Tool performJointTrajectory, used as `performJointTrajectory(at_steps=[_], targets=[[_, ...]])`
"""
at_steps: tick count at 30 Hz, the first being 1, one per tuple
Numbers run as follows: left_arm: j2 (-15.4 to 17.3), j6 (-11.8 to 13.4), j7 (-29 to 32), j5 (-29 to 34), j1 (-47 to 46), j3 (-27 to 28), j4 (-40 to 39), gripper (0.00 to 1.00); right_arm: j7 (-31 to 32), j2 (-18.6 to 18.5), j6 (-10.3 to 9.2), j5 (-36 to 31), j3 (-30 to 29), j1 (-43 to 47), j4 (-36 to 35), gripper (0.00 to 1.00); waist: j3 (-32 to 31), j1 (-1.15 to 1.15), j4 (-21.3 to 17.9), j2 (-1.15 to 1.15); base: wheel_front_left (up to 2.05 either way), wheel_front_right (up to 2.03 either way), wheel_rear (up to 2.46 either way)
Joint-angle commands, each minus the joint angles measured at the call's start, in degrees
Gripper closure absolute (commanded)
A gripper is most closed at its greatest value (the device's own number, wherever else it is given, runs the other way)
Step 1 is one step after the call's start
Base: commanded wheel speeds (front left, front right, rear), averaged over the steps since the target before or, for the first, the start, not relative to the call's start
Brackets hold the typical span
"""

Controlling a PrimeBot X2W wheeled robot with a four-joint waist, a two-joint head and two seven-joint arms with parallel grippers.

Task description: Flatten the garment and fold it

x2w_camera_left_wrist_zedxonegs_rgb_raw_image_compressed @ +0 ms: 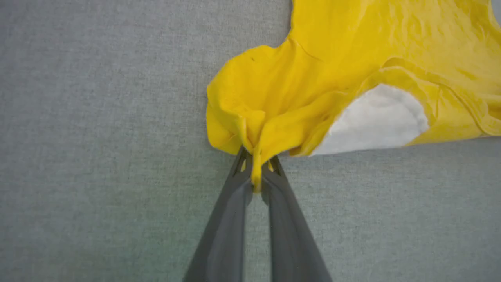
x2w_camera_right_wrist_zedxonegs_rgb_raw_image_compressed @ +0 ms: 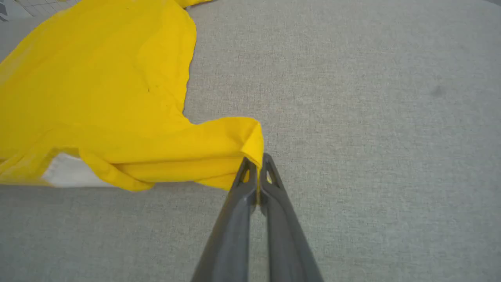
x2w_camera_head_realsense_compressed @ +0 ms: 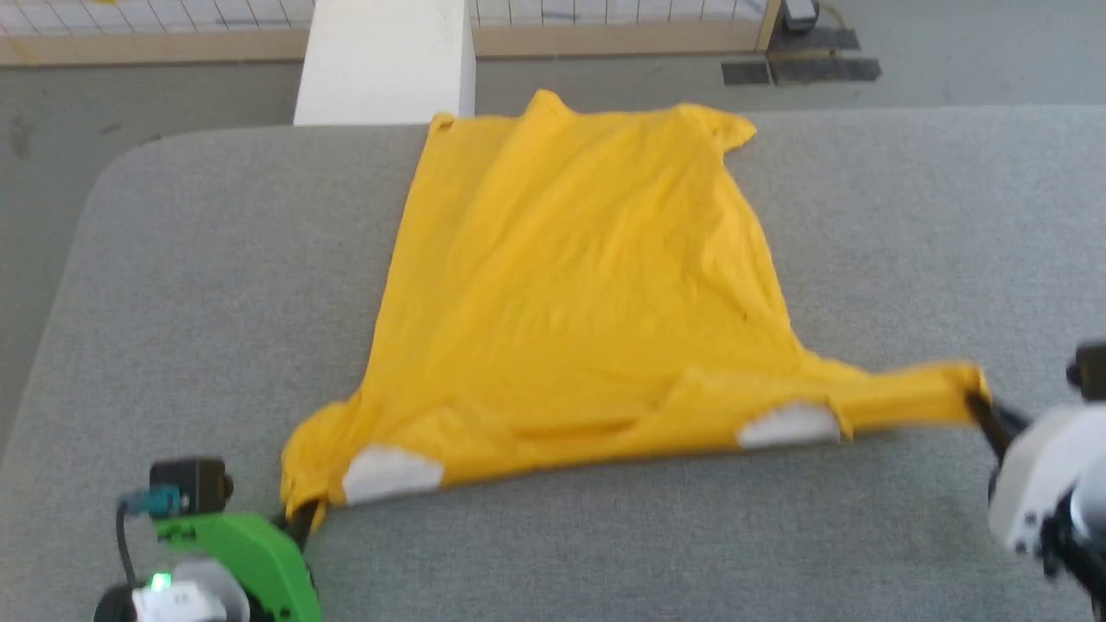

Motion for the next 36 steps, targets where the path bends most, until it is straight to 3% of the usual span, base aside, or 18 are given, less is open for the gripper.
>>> performJointTrajectory(at_steps=[1, 9, 12, 15, 23, 24, 25, 26, 36], targets=[[0.98, 1.25, 0.25, -0.42, 2.79, 0.35, -1.1, 1.0, 1.97, 1.57, -0.09, -0.86, -2.03, 3.47, -2.17, 1.0, -2.58, 0.01, 0.79, 0.0, 0.0, 0.0, 0.0], [1.58, 4.68, 0.17, 0.16, 9.98, -0.33, -3.78, 1.0, 13.64, 12.32, -0.09, -6.05, -11.64, 16.54, -7.89, 1.0, -3.36, 0.01, 1.47, 0.0, 0.0, 0.0, 0.0], [1.01, 5.21, -0.48, 0.49, 11.12, -0.83, -3.32, 1.0, 15.47, 14.35, -0.09, -7.27, -13.4, 18.48, -7.54, 1.0, -3.44, 0.01, 1.46, 0.0, 0.0, 0.0, 0.0], [0.13, 5.54, -1.07, 0.89, 11.74, -1.63, -2.41, 1.0, 14.8, 15.01, -0.09, -7.89, -13.75, 19.38, -5.42, 1.0, -3.47, 0.01, 1.48, 0.0, 0.0, 0.0, 0.0], [-2.29, 4.67, -3.27, 0.35, 11.85, -2.31, -1.59, 1.0, 7.94, 15.12, -0.09, -2.02, -11.02, 19.54, 2.75, 1.0, -3.79, 0.01, 1.92, 0.0, 0.0, 0.0, 0.0], [-2.44, 4.54, -3.69, 0.37, 11.86, -2.29, -1.64, 1.0, 6.81, 15.12, -0.09, -1.85, -10.79, 19.57, 2.89, 0.6, -3.84, 0.01, 2.03, 0.0, 0.0, 0.0, 0.0], [-2.56, 4.46, -4.03, 0.38, 11.87, -2.27, -1.73, 1.0, 5.99, 15.12, -0.09, -1.94, -10.52, 19.56, 2.7, 0.11, -3.89, 0.01, 2.14, 0.0, 0.0, 0.0, 0.0], [-2.68, 4.44, -4.4, 0.44, 11.9, -2.25, -1.91, 1.0, 5.02, 15.12, -0.09, -1.99, -10.4, 19.52, 2.24, 0.0, -3.95, 0.01, 2.3, 0.0, 0.0, 0.0, 0.0], [-3.68, 4.4, -6.03, 1.67, 10.79, -3.18, -4.91, 1.0, -11.88, 14.76, -0.09, -4.56, -9.45, 13.12, -5.17, 0.0, -3.39, 0.01, 5.74, 0.0, 0.0, 0.0, 0.0]])
